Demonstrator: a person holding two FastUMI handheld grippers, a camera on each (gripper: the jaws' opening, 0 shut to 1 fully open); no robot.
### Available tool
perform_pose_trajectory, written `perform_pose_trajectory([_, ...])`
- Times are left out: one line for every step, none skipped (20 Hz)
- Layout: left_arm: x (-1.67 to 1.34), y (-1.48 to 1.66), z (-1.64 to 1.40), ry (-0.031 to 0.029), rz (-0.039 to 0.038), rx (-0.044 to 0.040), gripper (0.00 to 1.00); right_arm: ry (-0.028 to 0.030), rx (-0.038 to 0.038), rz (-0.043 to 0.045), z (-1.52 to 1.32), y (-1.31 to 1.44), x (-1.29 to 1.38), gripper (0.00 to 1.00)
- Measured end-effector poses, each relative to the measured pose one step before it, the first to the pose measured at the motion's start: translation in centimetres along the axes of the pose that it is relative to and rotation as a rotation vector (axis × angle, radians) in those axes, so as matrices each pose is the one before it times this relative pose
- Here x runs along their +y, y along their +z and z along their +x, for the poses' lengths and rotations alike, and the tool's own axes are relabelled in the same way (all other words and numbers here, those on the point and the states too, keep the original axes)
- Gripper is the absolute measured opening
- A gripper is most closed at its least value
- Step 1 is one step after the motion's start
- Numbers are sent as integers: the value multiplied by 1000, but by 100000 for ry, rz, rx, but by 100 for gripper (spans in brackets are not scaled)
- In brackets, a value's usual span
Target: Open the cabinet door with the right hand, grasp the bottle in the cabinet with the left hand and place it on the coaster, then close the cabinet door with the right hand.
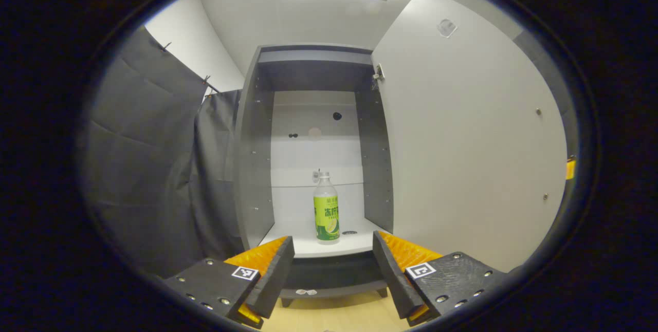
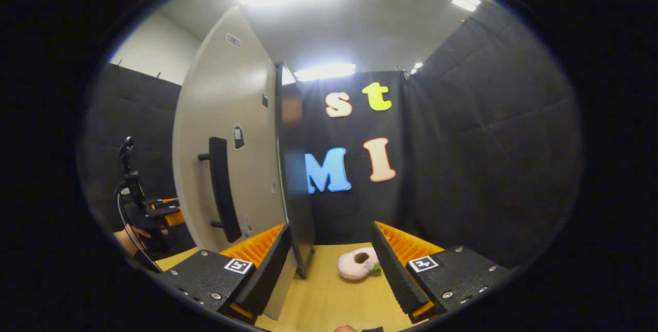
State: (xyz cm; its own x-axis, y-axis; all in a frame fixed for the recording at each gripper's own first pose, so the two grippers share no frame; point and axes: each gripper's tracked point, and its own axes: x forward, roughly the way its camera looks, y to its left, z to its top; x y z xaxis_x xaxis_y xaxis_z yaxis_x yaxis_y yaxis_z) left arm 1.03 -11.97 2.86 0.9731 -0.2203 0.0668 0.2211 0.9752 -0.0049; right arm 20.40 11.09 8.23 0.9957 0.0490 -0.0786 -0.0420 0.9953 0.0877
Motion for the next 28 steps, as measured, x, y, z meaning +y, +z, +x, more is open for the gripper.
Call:
perform_pose_trajectory([7, 333, 831, -448, -426, -617, 93, -3685, 768, -232, -117, -151, -794, 94])
perform_pose_trajectory([186, 34, 1016, -110, -939, -385, 93, -2201, 387, 425, -127, -99, -348, 93])
perform_pose_trajectory([54, -180, 1106, -676, -1424, 303, 93, -1557, 669, 532, -59, -373, -205, 94])
perform_pose_trajectory([74, -265, 1113, -539, -1316, 566, 88, -1685, 377, 141, 55, -230, -155, 93])
perform_pose_trajectory([469, -270, 1883, -737, -875, 438, 92, -1893, 49, -356, 404, -164, -241, 93])
perform_pose_trajectory([266, -205, 1673, -1032, -364, 331, 92, -2181, 184, -720, 225, -105, -267, 93])
perform_pose_trajectory([468, -271, 2041, -1262, -52, 466, 92, -2316, 460, -591, 215, -131, -344, 94])
perform_pose_trajectory([246, -272, 1402, -701, -141, 255, 88, -1534, 487, -94, 87, -152, -108, 94])
perform_pose_trajectory([109, -376, 1228, -623, -599, 159, 92, -1014, 649, 205, 97, -145, 97, 91])
perform_pose_trajectory([140, -352, 1091, -712, -987, -18, 88, -1221, 586, 160, -36, -186, -91, 93])
perform_pose_trajectory([250, -512, 979, -539, -587, 373, 88, -1164, 730, -91, 3, -256, -95, 94])
perform_pose_trajectory([231, -347, 952, -117, 12, 270, 88, -848, 649, -183, -34, -270, 32, 94])
perform_pose_trajectory([197, -422, 1079, -248, 246, 381, 88, -580, 726, -217, 82, -136, 5, 94])
perform_pose_trajectory([2, -450, 817, -369, 385, 585, 88, -582, 644, -235, -88, -121, -23, 94])
perform_pose_trajectory([14, -489, 883, -628, 346, 957, 88, -516, 720, -259, 42, -235, -1, 91])
perform_pose_trajectory([39, -541, 1073, -1124, 424, 917, 88, -649, 798, -165, 24, -264, -44, 94])
perform_pose_trajectory([-38, -764, 1032, -758, 555, 1241, 88, -528, 879, -52, 185, -327, 34, 94])
perform_pose_trajectory([154, -705, 991, 126, 550, 1464, 88, -437, 1011, 10, 103, -374, 96, 94])
perform_pose_trajectory([136, -765, 812, -416, 32, 1394, 88, -265, 1039, -4, 167, -471, 144, 94])
perform_pose_trajectory([1, -632, 706, -253, -220, 1077, 88, -403, 892, -84, 169, -314, 96, 94])
perform_pose_trajectory([51, -619, 767, 35, 132, 1045, 88, -496, 875, -36, 330, -312, 112, 94])
perform_pose_trajectory([323, -359, 737, 782, 449, 460, 88, -401, 681, 109, 55, -278, 73, 94])
perform_pose_trajectory([146, -198, 453, 551, 186, 207, 88, -260, 514, 74, 141, -218, 88, 94])
perform_pose_trajectory([48, -113, 399, 19, -62, 199, 88, -320, 549, 27, 128, -105, -15, 94])
perform_pose_trajectory([29, -64, 238, -181, -326, -156, 92, -328, 437, 57, 101, -176, -75, 94])
perform_pose_trajectory([3, -221, 228, -227, -557, 34, 88, -202, 246, 36, 76, -85, 7, 94])
perform_pose_trajectory([43, -52, 184, 106, -642, -60, 92, 114, 294, -7, 29, -176, 85, 94])
perform_pose_trajectory([-142, -98, 183, -872, -1451, -157, 88, 300, 110, -33, 37, -37, 55, 94])
